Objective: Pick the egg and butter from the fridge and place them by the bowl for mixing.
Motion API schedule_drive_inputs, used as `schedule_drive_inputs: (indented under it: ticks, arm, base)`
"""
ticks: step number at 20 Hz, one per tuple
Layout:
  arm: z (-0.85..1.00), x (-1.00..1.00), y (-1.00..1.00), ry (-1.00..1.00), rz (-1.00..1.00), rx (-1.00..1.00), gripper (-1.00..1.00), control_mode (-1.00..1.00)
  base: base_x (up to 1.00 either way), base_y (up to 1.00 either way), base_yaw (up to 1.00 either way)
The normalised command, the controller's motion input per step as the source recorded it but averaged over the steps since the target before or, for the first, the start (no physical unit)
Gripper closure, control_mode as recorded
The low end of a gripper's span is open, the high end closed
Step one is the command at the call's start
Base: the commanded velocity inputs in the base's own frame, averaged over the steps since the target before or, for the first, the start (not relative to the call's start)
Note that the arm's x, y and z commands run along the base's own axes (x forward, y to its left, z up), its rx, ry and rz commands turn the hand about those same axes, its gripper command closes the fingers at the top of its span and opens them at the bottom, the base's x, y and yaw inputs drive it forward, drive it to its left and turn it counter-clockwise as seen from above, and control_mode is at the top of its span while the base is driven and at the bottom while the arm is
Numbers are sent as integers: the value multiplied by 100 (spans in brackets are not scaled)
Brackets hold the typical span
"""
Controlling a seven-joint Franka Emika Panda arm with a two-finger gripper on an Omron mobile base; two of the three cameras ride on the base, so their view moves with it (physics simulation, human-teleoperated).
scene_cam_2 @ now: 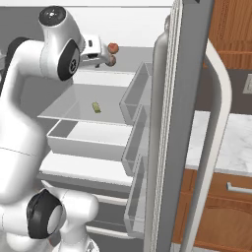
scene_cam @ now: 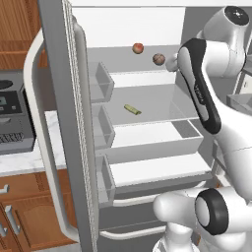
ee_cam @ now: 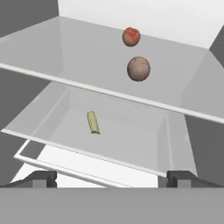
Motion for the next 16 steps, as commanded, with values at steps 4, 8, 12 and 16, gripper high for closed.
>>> schedule_drive_inputs:
  ticks: [4,8,12,16]
  arm:
    - [1,24,-4,-4,0,0,-100,-100]
    - [-6,15,0,-22,0,0,-100,-100]
    - [0,28,0,-15,0,1,-100,-100]
    - [-1,24,0,0,0,2,-100,-100]
  base:
    - [0,0,0]
    - [0,0,0]
    - [0,0,0]
    - [0,0,0]
